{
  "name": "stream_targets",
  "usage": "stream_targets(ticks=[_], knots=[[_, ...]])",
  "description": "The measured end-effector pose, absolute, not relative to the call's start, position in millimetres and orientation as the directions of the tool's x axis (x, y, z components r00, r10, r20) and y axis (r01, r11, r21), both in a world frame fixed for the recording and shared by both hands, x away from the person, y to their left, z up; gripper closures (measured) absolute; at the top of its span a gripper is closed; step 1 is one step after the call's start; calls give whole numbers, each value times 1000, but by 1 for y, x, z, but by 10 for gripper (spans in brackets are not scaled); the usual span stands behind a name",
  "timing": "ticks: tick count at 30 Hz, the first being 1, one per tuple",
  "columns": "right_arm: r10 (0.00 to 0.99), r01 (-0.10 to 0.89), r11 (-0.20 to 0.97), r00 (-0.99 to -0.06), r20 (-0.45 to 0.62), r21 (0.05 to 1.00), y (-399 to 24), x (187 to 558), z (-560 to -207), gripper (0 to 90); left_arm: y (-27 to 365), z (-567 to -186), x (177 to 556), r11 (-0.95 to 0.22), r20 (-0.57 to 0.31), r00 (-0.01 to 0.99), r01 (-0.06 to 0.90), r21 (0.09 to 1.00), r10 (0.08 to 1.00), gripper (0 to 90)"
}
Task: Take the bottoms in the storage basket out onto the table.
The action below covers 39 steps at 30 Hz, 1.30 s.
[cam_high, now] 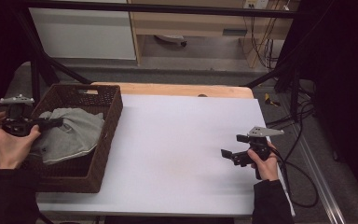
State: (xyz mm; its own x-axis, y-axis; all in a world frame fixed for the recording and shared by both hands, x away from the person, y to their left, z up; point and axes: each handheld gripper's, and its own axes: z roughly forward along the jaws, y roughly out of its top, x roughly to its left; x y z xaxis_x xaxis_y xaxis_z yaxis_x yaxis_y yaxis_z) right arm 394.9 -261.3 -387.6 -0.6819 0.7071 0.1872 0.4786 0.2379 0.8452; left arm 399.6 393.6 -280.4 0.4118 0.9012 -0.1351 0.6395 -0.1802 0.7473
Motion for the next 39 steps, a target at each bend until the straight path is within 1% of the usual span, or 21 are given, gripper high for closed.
stream_targets(ticks=[21, 39], knots=[[706, 481, 240, -683, 188, 843, -261, 395, -388, 12, 401, -264, 391, -174, -138, 419, 623, 763, 898, 814], [707, 480, 240, -683, 187, 844, -261, 395, -388, 12, 408, -242, 381, -173, -125, 428, 592, 787, 895, 814]])
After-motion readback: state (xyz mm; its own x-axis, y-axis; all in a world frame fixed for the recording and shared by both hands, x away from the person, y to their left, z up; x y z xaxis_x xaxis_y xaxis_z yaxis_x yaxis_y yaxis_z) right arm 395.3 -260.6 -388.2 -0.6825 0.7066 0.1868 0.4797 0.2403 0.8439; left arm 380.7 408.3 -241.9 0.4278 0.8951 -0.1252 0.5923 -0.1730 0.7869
